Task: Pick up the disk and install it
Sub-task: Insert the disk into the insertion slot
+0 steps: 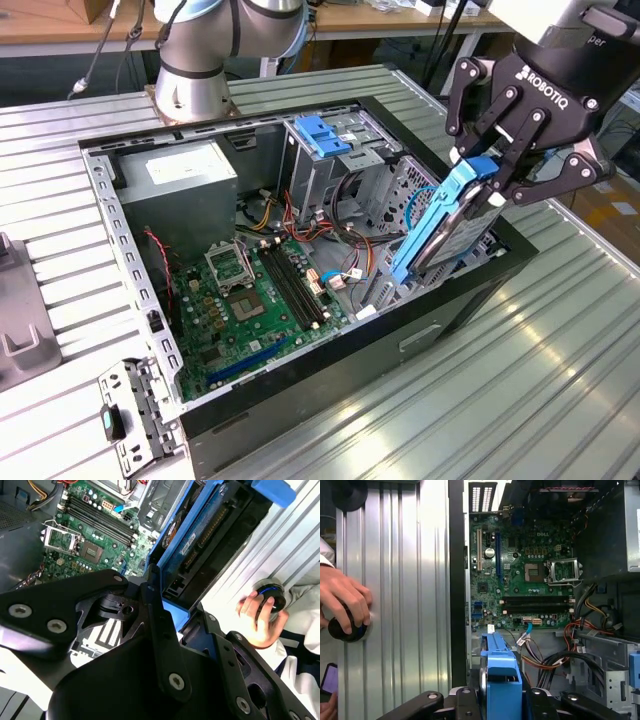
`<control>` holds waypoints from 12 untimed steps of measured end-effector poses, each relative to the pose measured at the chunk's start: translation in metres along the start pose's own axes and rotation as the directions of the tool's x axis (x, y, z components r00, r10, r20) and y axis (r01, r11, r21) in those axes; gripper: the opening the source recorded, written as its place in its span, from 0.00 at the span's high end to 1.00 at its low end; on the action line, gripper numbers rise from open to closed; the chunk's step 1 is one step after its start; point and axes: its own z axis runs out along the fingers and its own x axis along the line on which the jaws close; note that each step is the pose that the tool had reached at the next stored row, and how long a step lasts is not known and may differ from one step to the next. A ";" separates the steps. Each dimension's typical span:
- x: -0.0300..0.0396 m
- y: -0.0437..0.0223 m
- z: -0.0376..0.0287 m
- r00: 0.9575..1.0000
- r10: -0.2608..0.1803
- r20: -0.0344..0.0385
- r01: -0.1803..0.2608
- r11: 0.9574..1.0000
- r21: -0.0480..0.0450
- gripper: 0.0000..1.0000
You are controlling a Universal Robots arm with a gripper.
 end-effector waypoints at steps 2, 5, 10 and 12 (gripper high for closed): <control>-0.0016 -0.0029 0.0002 1.000 0.000 -0.002 0.000 1.000 0.000 0.63; -0.0043 -0.0097 0.0006 1.000 0.000 -0.007 0.000 1.000 0.000 0.63; -0.0121 -0.0166 0.0017 1.000 0.000 -0.011 0.000 1.000 0.000 0.63; -0.0156 -0.0178 0.0023 1.000 0.000 -0.011 0.000 1.000 0.000 0.63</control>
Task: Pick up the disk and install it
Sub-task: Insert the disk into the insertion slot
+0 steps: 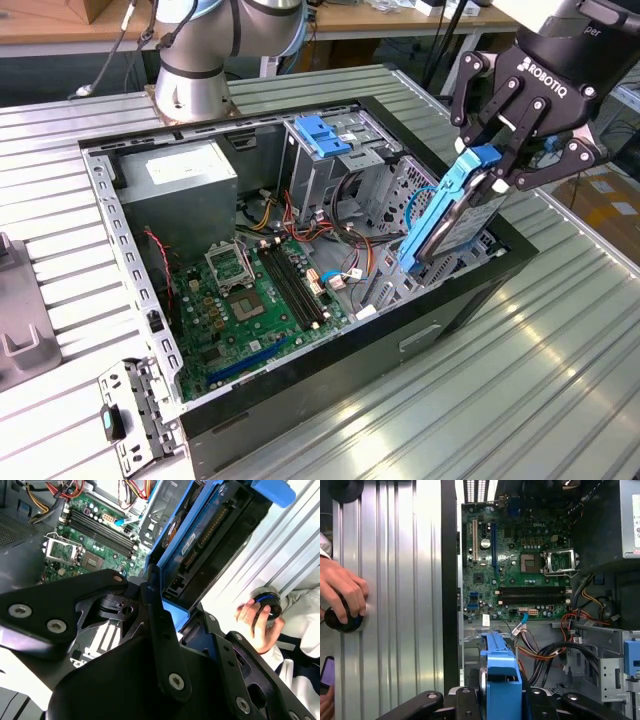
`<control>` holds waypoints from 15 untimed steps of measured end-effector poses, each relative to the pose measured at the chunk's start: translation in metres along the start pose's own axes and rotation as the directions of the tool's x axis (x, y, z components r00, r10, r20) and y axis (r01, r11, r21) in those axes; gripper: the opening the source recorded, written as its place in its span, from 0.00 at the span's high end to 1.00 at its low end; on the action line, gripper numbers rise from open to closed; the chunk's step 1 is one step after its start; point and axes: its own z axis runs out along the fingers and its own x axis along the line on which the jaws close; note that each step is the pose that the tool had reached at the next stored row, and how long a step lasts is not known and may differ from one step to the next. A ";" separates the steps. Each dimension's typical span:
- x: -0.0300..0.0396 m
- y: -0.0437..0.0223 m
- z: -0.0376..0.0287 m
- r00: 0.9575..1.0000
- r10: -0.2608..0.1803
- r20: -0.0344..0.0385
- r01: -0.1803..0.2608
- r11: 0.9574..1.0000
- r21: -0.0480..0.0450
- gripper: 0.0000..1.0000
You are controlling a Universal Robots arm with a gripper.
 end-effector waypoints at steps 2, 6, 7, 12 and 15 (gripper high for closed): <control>-0.0029 -0.0029 0.0006 1.000 0.000 -0.002 0.000 1.000 0.000 0.63; -0.0031 -0.0050 0.0015 1.000 0.000 -0.002 0.000 1.000 0.000 0.63; -0.0032 -0.0052 0.0019 1.000 0.000 -0.002 0.000 1.000 0.000 0.63; -0.0065 -0.0062 0.0036 1.000 0.000 -0.002 0.000 1.000 0.000 0.63; -0.0103 -0.0098 0.0039 1.000 0.000 -0.003 0.000 1.000 0.000 0.63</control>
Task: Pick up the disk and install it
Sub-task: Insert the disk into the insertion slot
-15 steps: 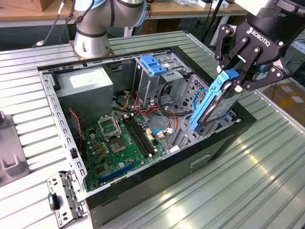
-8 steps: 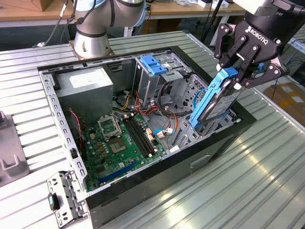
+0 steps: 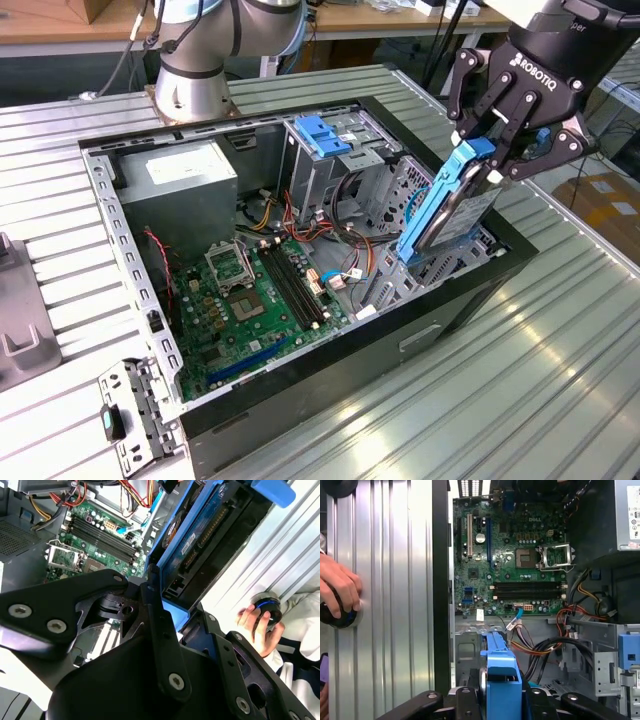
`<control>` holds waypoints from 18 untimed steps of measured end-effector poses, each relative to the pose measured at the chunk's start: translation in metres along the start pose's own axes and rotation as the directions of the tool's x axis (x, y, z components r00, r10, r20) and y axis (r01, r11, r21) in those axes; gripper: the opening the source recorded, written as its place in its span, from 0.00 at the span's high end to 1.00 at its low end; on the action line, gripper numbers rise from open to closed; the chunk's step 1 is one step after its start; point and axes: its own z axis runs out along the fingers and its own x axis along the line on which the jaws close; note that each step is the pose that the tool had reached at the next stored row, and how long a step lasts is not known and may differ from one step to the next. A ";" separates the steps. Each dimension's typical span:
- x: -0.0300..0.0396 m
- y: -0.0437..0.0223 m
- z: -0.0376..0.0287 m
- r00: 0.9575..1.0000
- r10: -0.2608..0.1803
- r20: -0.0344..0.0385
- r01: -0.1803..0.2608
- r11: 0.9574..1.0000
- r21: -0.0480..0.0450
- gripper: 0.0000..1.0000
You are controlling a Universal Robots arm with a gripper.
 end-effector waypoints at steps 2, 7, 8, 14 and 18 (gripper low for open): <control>-0.0017 -0.0009 0.0002 1.000 0.000 0.000 0.000 1.000 0.000 0.63; -0.0068 -0.0008 0.0014 1.000 -0.002 0.000 0.002 1.000 0.000 0.63; -0.0076 -0.0008 0.0016 1.000 -0.002 0.000 0.002 1.000 0.000 0.63; -0.0114 -0.0008 0.0039 1.000 -0.002 0.000 0.002 1.000 0.000 0.63; -0.0116 -0.0009 0.0069 1.000 -0.002 0.000 0.002 1.000 0.000 0.63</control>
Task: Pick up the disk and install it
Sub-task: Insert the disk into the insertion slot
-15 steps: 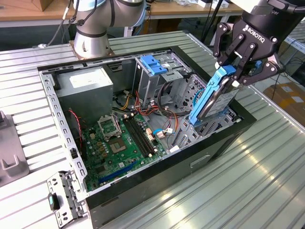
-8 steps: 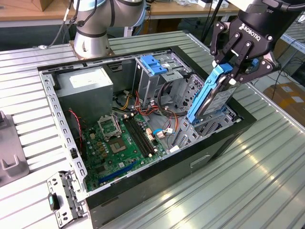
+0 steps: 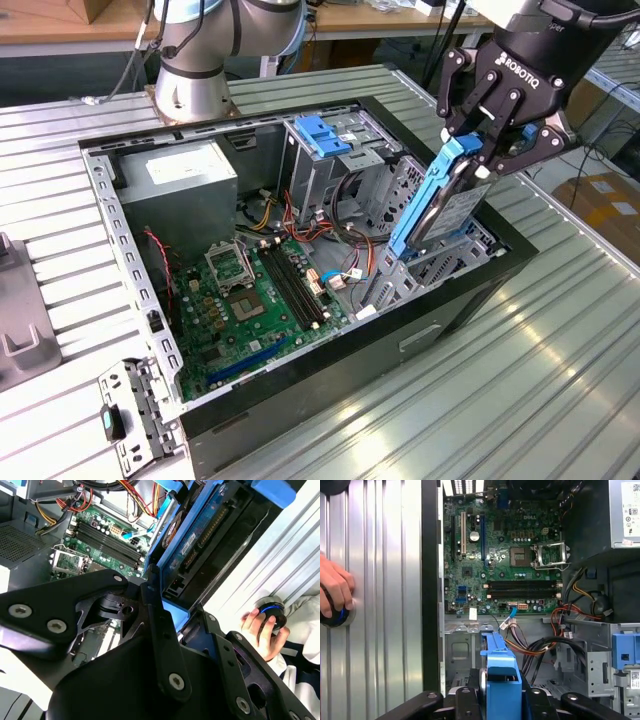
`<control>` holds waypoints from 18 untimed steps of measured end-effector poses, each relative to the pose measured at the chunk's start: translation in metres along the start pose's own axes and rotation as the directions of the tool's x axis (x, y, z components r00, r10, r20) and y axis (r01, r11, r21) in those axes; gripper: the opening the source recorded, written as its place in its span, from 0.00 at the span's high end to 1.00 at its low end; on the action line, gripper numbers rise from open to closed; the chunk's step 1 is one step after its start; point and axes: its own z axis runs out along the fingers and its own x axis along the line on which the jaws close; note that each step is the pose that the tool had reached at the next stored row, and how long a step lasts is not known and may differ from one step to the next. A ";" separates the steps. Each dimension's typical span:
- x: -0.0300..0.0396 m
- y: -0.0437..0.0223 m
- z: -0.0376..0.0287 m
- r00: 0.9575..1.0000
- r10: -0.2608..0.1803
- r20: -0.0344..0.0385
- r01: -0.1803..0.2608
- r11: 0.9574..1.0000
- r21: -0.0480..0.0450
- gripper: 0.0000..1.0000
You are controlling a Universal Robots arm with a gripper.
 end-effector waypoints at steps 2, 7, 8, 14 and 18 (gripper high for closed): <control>0.0001 0.0000 0.0014 1.000 0.000 0.000 0.000 1.000 0.000 0.63; 0.0004 -0.0007 0.0054 1.000 0.000 0.000 0.000 1.000 0.000 0.63; 0.0006 -0.0021 0.0054 1.000 0.000 0.000 0.000 1.000 0.000 0.63; 0.0004 -0.0067 0.0033 1.000 0.000 0.004 0.000 1.000 0.000 0.63; 0.0001 -0.0097 -0.0010 1.000 0.000 0.009 0.000 1.000 0.000 0.63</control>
